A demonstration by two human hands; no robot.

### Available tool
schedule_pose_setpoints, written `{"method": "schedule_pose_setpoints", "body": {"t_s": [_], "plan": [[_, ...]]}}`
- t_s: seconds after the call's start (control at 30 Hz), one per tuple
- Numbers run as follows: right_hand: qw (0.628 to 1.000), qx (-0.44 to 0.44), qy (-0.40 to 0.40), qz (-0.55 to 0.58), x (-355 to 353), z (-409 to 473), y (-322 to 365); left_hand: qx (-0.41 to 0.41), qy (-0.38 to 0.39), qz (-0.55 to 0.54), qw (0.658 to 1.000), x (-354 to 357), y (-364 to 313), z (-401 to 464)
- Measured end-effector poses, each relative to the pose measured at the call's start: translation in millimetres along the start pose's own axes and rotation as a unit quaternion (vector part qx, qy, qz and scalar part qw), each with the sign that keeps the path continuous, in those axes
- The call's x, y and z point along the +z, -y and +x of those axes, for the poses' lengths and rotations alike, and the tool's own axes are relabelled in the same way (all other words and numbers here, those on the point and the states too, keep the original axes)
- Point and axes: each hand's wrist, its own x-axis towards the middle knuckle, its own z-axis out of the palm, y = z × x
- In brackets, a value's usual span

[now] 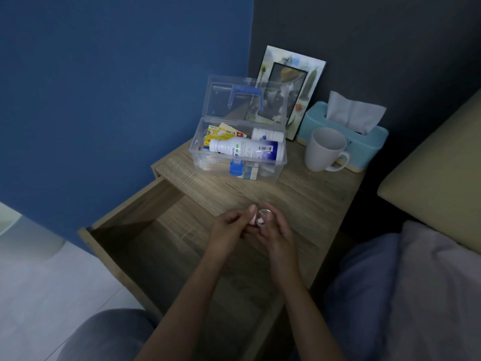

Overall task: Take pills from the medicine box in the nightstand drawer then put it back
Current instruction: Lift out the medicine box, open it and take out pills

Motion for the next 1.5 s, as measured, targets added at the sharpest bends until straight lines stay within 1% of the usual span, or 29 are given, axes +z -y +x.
{"method": "schedule_pose_setpoints", "body": {"t_s": [0.2,0.3,0.4,0.47,0.57,0.67,0.73,0.83,0.9,0.97,1.0,1.07,1.13,1.2,1.4,1.5], "plan": [[0.995,0.068,0.021,0.073,-11,6,6,-0.042,0.07,-0.092,0.992,-6,-1,0],[0.996,0.071,0.022,0.049,-19,8,5,-0.062,0.09,-0.132,0.985,-5,-2,2],[0.998,0.058,0.02,-0.015,-28,9,6,-0.074,0.103,-0.172,0.977,-5,0,5],[0.997,0.048,0.002,-0.053,-34,9,8,-0.074,0.117,-0.168,0.976,-5,2,6],[0.993,0.006,-0.01,-0.114,-43,14,13,-0.068,0.105,-0.102,0.987,-2,4,7],[0.976,-0.038,-0.021,-0.213,-51,20,16,-0.017,0.063,0.008,0.998,-1,3,10],[0.959,-0.057,-0.014,-0.279,-55,21,16,0.026,0.05,0.041,0.998,0,1,13],[0.919,-0.099,0.0,-0.381,-57,21,14,0.087,0.036,0.106,0.99,3,3,14],[0.89,-0.112,0.012,-0.442,-58,22,10,0.152,0.029,0.204,0.967,3,8,15],[0.859,-0.107,0.016,-0.5,-59,23,6,0.231,0.015,0.302,0.925,2,12,16],[0.852,-0.103,0.016,-0.514,-60,23,5,0.266,0.004,0.332,0.905,2,13,17],[0.85,-0.102,0.016,-0.517,-61,23,4,0.307,-0.01,0.367,0.878,3,13,18],[0.849,-0.109,0.017,-0.516,-61,23,4,0.318,-0.017,0.405,0.857,3,15,19],[0.845,-0.113,0.016,-0.522,-61,24,4,0.303,-0.021,0.443,0.843,3,16,20],[0.835,-0.12,0.02,-0.537,-60,24,3,0.287,-0.018,0.469,0.835,3,15,20],[0.84,-0.119,0.023,-0.529,-60,23,4,0.29,-0.012,0.469,0.834,2,14,18]]}}
